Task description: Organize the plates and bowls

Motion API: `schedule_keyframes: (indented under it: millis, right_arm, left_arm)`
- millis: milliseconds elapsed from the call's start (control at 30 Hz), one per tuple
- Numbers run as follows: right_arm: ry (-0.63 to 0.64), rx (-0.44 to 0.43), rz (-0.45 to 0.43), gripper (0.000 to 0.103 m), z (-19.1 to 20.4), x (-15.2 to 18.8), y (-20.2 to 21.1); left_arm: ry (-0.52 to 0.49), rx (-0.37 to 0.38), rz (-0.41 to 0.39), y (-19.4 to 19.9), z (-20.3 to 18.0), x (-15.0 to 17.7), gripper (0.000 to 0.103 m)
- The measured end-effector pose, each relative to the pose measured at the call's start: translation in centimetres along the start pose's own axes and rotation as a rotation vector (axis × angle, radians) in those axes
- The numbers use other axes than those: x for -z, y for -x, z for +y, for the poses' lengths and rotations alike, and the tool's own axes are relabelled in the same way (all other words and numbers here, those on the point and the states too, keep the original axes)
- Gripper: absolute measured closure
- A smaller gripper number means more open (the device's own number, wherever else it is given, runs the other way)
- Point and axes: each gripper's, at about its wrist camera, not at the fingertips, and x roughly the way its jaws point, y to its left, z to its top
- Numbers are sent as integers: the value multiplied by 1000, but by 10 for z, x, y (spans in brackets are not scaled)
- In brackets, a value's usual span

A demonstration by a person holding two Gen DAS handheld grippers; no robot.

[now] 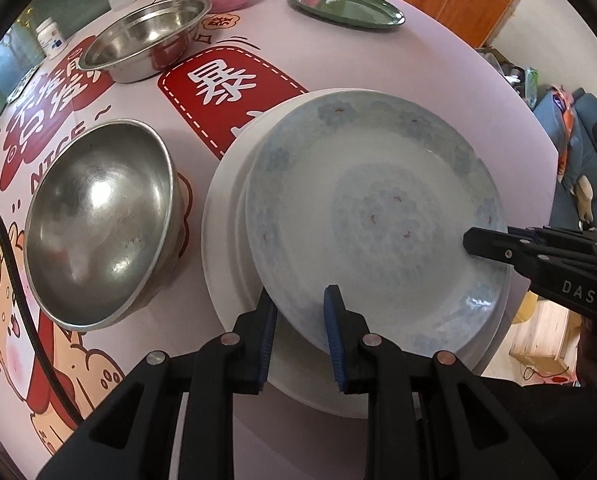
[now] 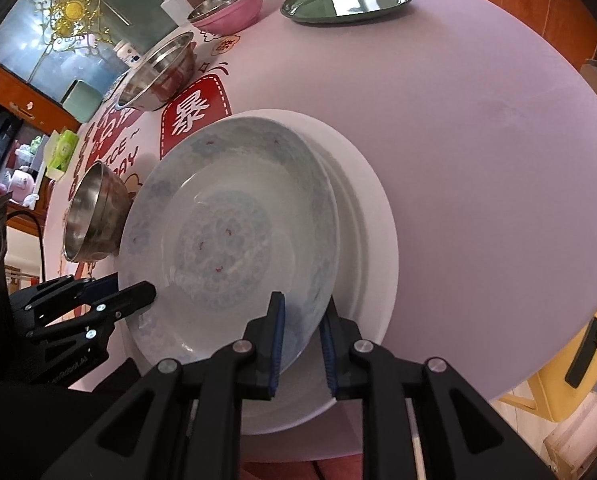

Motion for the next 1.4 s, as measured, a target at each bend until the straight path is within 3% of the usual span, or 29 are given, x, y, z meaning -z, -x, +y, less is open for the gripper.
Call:
schedule_keyframes:
  millis: [200, 633, 1067, 1167, 1400]
  right_arm:
    - [-36, 38, -28, 84, 3, 5, 5]
    - [-74, 81, -146, 66, 18, 18, 29]
    - [-56, 55, -270, 55, 42, 23, 55]
    - [-42, 50, -295, 50, 46, 24, 62]
    - [-14, 32, -323, 48, 43, 13, 74]
  left_arm:
    - [-30, 10, -31, 11, 2, 5, 81]
    - [-86, 38, -146, 52, 0, 7, 74]
    - [-85, 44, -245, 95, 4, 10, 71]
    - [-93, 43, -247, 98, 1, 10, 71]
    - [-72, 7, -264, 107, -7, 3, 69]
